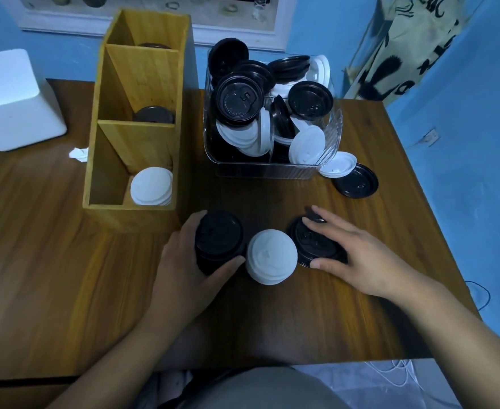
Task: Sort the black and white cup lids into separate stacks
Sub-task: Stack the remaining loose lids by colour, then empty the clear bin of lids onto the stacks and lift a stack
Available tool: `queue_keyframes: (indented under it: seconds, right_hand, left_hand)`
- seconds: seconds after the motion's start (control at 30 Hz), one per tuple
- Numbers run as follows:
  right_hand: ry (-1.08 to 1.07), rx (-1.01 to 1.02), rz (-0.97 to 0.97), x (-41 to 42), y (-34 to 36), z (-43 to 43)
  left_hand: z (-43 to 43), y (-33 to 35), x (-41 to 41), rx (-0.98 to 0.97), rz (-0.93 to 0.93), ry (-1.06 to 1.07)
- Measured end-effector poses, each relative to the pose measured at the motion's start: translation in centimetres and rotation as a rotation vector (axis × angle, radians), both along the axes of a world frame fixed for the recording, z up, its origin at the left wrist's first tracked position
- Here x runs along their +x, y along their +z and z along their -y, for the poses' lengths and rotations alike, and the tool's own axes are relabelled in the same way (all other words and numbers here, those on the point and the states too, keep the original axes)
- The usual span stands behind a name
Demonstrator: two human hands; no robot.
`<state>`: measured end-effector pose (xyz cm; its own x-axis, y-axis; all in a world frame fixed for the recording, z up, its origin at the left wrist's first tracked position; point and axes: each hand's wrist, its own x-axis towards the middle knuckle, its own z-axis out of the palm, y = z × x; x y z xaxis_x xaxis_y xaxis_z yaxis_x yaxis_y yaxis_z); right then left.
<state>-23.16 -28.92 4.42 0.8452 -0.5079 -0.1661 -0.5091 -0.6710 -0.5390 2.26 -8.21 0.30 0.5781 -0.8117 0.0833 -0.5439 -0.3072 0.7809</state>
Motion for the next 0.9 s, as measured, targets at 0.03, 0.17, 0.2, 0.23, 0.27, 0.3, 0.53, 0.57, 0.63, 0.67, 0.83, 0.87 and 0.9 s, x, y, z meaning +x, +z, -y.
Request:
queue_keyframes:
  seconds: [0.03,0.17,0.2,0.23,0.27,0.3,0.53,0.57,0.63,0.67,0.83,0.87,0.9]
  right_hand:
    - [0.009,-0.017,0.011,-0.2,-0.2,-0.1]
    - [0.034,-0.024,0.045,-0.7,-0.7,-0.4]
    - [0.018,0.048,0.098,-0.7,-0.4,0.0]
    - [-0.018,0.096,0.177,-0.8,0.1,0.5]
    - [-0.081,0.096,0.272,-0.8,0.6,1.3]
    - [-0.162,0.041,0.354,-0.9,0.9,2.3]
    - [-0.336,-0.517,-0.159,-1.1,-0.8,7.8]
    - [-0.323,-0.515,-0.143,-1.1,-1.0,7.6]
    - [-0.321,-0.464,-0.026,-1.5,-0.8,6.2]
    - [-0.352,-0.405,0.063,-1.7,-0.5,5.1]
    - [-0.832,0.388,0.495,-3.1,1.6,0.3]
    - [-0.918,0.549,0.543,-3.3,1.6,-0.2]
    - [-0.989,0.682,0.573,-3.4,1.6,-0.6]
  left_hand:
    - [0.0,0.0,0.0,-0.006,0.001,-0.001]
    - [0.0,-0.1,0.0,-0.019,-0.008,-0.005]
    - [0.0,-0.1,0.1,-0.017,-0.013,-0.008]
    - [0.0,-0.1,0.1,-0.012,-0.019,-0.010]
    - [0.0,-0.1,0.1,-0.007,-0.022,-0.011]
    - [0.0,0.0,0.1,-0.003,-0.023,-0.011]
    - [0.0,0.1,0.2,0.009,-0.043,-0.012]
    - [-0.1,0.1,0.2,0.010,-0.044,-0.012]
    - [-0.1,0.1,0.1,0.013,-0.043,-0.011]
    - [-0.1,0.2,0.0,0.013,-0.042,-0.008]
    - [0.0,0.3,0.1,-0.014,-0.025,-0.014]
    - [0.0,0.2,0.1,-0.015,-0.019,-0.016]
    - [0.0,0.2,0.1,-0.019,-0.015,-0.017]
